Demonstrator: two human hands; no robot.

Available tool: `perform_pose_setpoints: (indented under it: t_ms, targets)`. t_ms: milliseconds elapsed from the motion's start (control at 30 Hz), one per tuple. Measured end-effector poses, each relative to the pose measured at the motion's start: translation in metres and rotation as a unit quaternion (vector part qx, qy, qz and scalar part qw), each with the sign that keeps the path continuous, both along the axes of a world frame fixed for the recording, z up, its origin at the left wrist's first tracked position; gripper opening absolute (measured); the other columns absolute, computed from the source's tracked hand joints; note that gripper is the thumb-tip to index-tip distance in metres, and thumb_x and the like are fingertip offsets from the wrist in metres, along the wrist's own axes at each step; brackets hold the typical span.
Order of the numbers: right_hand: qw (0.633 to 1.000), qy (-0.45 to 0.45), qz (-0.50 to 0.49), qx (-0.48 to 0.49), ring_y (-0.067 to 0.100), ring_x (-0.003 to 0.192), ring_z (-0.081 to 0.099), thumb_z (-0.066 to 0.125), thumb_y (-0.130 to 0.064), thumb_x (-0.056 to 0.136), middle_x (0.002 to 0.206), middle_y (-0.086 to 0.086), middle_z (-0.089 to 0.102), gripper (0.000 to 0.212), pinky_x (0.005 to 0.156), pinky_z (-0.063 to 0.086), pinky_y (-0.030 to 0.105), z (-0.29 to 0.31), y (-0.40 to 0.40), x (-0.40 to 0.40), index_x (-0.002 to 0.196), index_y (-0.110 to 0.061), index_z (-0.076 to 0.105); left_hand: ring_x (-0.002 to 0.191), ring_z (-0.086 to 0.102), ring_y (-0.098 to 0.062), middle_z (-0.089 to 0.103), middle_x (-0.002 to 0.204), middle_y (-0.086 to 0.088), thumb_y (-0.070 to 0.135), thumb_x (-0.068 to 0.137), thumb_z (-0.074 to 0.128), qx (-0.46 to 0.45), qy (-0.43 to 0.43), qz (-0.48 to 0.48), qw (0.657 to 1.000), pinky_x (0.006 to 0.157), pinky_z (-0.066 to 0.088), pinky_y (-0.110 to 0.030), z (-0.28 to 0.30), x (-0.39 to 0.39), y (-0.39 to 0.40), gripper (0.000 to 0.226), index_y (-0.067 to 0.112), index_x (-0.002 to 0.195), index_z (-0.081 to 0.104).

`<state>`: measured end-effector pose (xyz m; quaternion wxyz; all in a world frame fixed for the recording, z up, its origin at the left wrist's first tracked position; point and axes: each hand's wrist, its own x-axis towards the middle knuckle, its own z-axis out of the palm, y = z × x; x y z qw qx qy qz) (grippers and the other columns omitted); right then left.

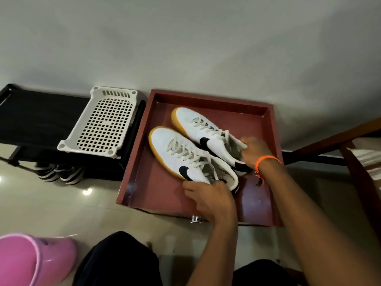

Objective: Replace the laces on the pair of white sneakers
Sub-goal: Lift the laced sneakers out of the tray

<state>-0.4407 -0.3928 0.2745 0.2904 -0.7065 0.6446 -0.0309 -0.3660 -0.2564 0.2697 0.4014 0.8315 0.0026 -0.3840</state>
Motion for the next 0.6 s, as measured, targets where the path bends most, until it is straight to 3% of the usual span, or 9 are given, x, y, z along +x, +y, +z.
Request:
perform_pose_setpoints:
  t_ms: [67,167,233,367,467,600]
  targets:
    - [0.999,-0.010,-0.024,-0.021,0.038,0.089,0.062,0.054,0.004,0.093,0.085,0.013,0.063,0.029,0.065,0.031,0.031,0.013,0.008,0.003,0.079,-0.020,0.061,0.117,0.059,-0.047,0.049,0.136,-0.013,0.008,0.091,0.061,-0.021,-0.032,-0.008,0.999,0.090,0.045,-0.042,0.013,0.003,0.005,0.052,0.006,0.137,0.039]
    - [0.998,-0.037,-0.022,-0.040,0.040,0.087,0.063,0.051,0.008,0.093,0.094,0.018,0.071,0.032,0.064,0.039,0.031,0.038,0.023,0.019,0.093,-0.017,0.070,0.115,0.061,-0.044,0.050,0.134,-0.009,0.009,0.089,0.065,-0.039,-0.086,-0.022,0.995,0.088,0.048,-0.043,0.038,0.012,0.016,0.059,0.009,0.142,0.040]
    - [0.996,-0.080,-0.014,-0.024,0.034,0.082,0.063,0.049,0.011,0.090,0.094,0.012,0.073,0.042,0.060,0.044,0.028,0.054,0.033,0.045,0.100,-0.022,0.073,0.112,0.064,-0.043,0.049,0.133,-0.006,0.012,0.089,0.067,-0.021,-0.109,-0.012,0.994,0.083,0.049,-0.044,0.060,0.034,0.020,0.063,0.013,0.145,0.037]
    - [0.989,-0.146,0.037,-0.004,0.029,0.102,0.071,0.047,0.012,0.080,0.109,0.004,0.078,0.066,0.087,0.058,0.040,0.075,0.062,0.125,0.124,-0.029,0.075,0.121,0.060,-0.042,0.048,0.144,-0.009,0.008,0.090,0.066,0.013,-0.130,0.077,0.988,0.088,0.048,-0.042,0.084,0.104,0.046,0.070,0.016,0.152,0.035]
    - [0.980,-0.170,0.097,0.029,0.028,0.127,0.065,0.048,0.014,0.077,0.132,0.008,0.073,0.080,0.105,0.054,0.042,0.079,0.095,0.195,0.143,-0.027,0.066,0.123,0.059,-0.044,0.054,0.143,-0.019,0.007,0.093,0.064,0.045,-0.136,0.164,0.976,0.092,0.045,-0.045,0.097,0.162,0.077,0.062,0.011,0.151,0.041]
    - [0.963,-0.162,0.194,0.096,0.037,0.131,0.059,0.045,0.003,0.077,0.136,0.018,0.065,0.082,0.113,0.047,0.045,0.064,0.138,0.288,0.152,-0.026,0.057,0.123,0.056,-0.052,0.049,0.146,-0.028,0.012,0.099,0.058,0.140,-0.139,0.230,0.953,0.095,0.043,-0.052,0.094,0.230,0.121,0.062,0.006,0.156,0.035]
